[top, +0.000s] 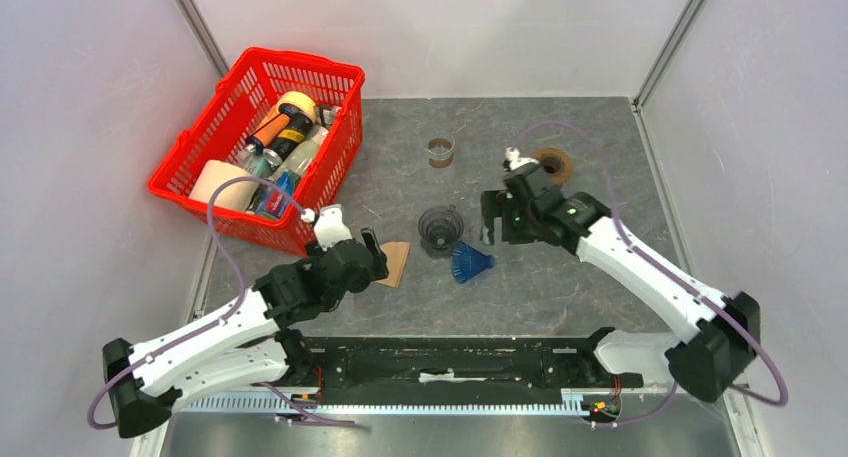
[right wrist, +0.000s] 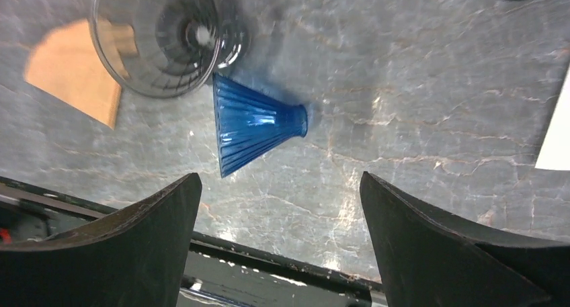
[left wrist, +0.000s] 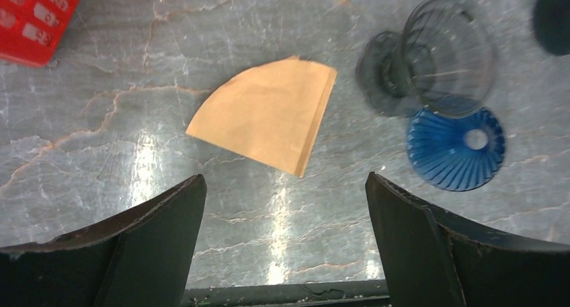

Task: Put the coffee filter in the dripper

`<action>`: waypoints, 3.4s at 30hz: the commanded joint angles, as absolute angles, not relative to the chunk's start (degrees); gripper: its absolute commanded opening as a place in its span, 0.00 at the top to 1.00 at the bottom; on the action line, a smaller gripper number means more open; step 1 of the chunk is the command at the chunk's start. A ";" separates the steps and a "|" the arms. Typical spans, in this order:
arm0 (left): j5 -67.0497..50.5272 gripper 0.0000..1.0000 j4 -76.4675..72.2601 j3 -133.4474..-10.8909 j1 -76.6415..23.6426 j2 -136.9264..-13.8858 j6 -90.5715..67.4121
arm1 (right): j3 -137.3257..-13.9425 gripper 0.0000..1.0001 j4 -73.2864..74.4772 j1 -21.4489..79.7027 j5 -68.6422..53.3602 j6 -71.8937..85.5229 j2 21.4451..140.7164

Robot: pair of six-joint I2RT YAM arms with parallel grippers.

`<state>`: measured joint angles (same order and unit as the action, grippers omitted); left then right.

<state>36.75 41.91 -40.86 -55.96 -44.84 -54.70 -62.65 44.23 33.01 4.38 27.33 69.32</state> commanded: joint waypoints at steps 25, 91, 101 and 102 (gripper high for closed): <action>38.66 0.05 42.27 -35.93 -56.06 -38.59 -60.58 | -74.46 0.48 54.18 56.78 34.31 41.63 100.45; 26.42 0.03 26.59 -36.48 -56.03 -41.79 -50.10 | -106.74 1.00 64.12 -6.14 -17.94 24.45 106.07; 27.42 0.03 26.63 -36.44 -56.02 -41.60 -50.25 | -103.78 1.00 68.51 -6.15 -10.15 23.74 108.15; 27.50 0.03 26.63 -36.40 -56.03 -41.73 -50.35 | -103.75 1.00 69.45 -6.15 -9.11 23.66 108.68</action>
<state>26.39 28.56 -35.35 -55.99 -41.74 -51.53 -104.75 65.34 -6.13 -14.44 25.21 106.59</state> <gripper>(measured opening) 0.964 0.111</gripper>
